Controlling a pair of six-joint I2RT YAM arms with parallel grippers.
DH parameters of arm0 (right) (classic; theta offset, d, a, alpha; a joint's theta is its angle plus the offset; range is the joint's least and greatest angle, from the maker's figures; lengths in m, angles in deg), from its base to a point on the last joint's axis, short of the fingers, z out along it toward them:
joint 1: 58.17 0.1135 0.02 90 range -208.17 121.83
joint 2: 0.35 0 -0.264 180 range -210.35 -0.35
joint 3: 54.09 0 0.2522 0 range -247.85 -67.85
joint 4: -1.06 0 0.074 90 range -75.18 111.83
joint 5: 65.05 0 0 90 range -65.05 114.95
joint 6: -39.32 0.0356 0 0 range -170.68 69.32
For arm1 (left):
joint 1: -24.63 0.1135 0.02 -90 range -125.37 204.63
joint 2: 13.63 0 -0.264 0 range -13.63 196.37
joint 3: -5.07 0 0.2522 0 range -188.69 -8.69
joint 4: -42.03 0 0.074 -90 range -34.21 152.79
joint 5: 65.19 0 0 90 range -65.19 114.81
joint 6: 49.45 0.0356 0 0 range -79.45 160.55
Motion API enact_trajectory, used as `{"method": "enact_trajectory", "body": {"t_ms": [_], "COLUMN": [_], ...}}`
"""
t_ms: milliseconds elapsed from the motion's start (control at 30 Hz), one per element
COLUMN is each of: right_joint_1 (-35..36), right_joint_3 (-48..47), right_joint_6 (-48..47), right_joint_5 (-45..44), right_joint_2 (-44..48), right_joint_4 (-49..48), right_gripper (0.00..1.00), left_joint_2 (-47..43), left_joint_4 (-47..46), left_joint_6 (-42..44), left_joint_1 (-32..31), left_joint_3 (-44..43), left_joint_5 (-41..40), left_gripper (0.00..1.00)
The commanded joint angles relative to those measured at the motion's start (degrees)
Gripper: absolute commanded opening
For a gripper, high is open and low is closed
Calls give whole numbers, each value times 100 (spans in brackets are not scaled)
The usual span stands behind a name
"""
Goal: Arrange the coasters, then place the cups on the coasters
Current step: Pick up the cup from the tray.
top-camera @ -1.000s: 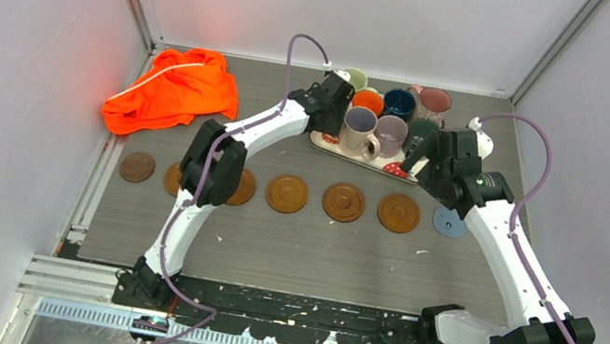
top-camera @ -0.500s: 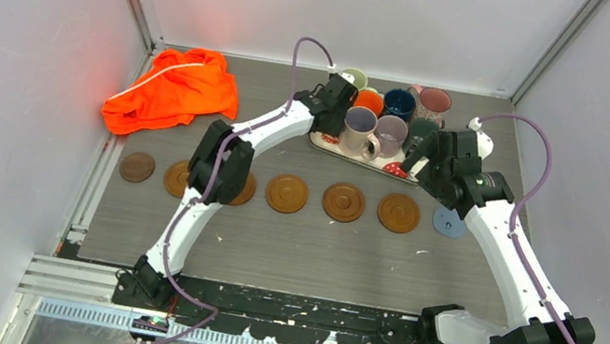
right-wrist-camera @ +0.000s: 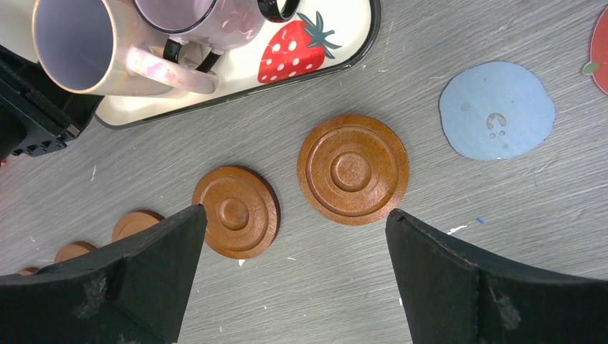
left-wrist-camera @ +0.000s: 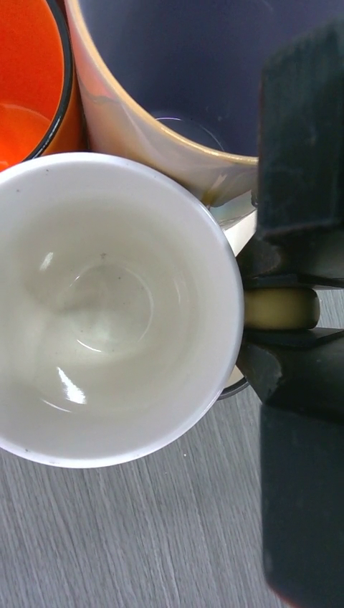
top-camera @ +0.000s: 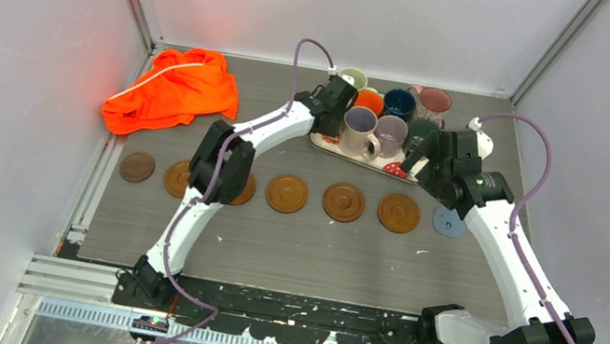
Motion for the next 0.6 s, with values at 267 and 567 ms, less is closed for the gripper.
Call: {"method": "enact_trajectory", "body": {"t_ms": [267, 567], "right_joint_1": [31, 30], "right_joint_3": [-65, -57], "right_joint_6": [-89, -116], "right_joint_5": [-37, -20], "right_joint_2": [10, -11], "right_joint_4": [-155, -165], "right_gripper": [100, 100], "left_joint_2": [-412, -946], "left_joint_4": [-172, -444], "left_joint_6": [293, 442], "left_joint_1": [-14, -11], "left_joint_3": [-38, 162], "left_joint_5": [-433, -736], "left_gripper": [0, 0]}}
